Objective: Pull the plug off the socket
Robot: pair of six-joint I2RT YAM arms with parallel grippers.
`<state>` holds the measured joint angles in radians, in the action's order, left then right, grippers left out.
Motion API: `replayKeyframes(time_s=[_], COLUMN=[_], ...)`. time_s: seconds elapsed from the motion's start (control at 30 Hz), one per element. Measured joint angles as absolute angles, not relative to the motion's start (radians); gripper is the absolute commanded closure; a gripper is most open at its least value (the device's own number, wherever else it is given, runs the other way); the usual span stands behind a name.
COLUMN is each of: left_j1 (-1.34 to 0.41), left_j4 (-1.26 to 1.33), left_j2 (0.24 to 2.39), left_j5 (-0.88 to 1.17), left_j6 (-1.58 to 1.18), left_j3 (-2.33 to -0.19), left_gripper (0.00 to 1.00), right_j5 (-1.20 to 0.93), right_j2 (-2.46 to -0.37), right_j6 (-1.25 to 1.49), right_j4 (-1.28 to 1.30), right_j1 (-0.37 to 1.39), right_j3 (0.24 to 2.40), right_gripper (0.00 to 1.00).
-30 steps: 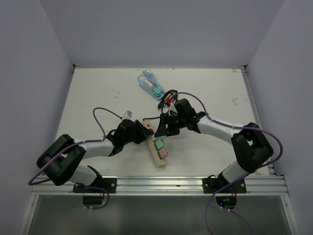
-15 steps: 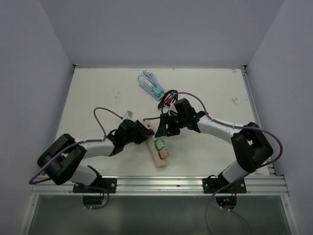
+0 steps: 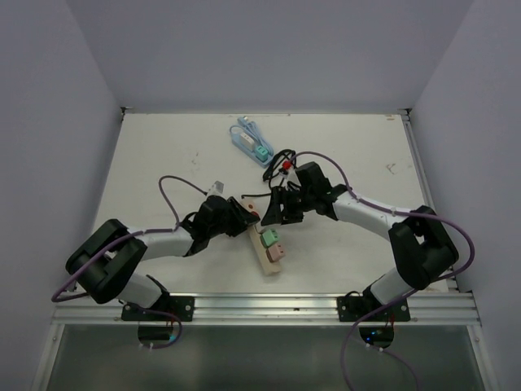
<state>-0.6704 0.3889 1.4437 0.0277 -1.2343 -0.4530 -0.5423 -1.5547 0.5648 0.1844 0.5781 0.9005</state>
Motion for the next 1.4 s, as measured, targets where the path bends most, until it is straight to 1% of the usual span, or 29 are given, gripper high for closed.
replayKeyframes(time_s=[0.2,0.37,0.83,1.0,1.2,1.4], left_j1=[-0.671,-0.671,-0.675,-0.673,-0.655,-0.654], left_j4=[0.366,0.363,0.399,0.408,0.381,0.377], left_j2=[1.501,1.52,1.526,1.53,1.571,1.58], left_j5=[0.021,0.022,0.028,0.033,0.03,0.039], left_j6=[-1.233,-1.234,-1.208,-1.208,-1.2,-1.201], left_j3=[-0.488,-0.502,-0.521,-0.518,-0.562,-0.569], left_gripper=[1.0,1.0,1.0,1.0,1.0,1.0], right_j5=[-0.408,-0.368,-0.562,-0.566,-0.469,-0.459], right_j2=[-1.565,-1.567,-1.567,-1.579,-1.62,-1.63], right_j6=[0.551,0.54,0.542,0.537,0.527,0.502], right_j4=[0.253,0.282,0.247,0.269,0.326,0.379], right_j1=[0.636,0.645,0.516,0.515,0.556,0.555], right_j3=[0.95,0.966,0.934,0.955,1.029,1.06], right_gripper=[1.0,1.0,1.0,1.0,1.0,1.0])
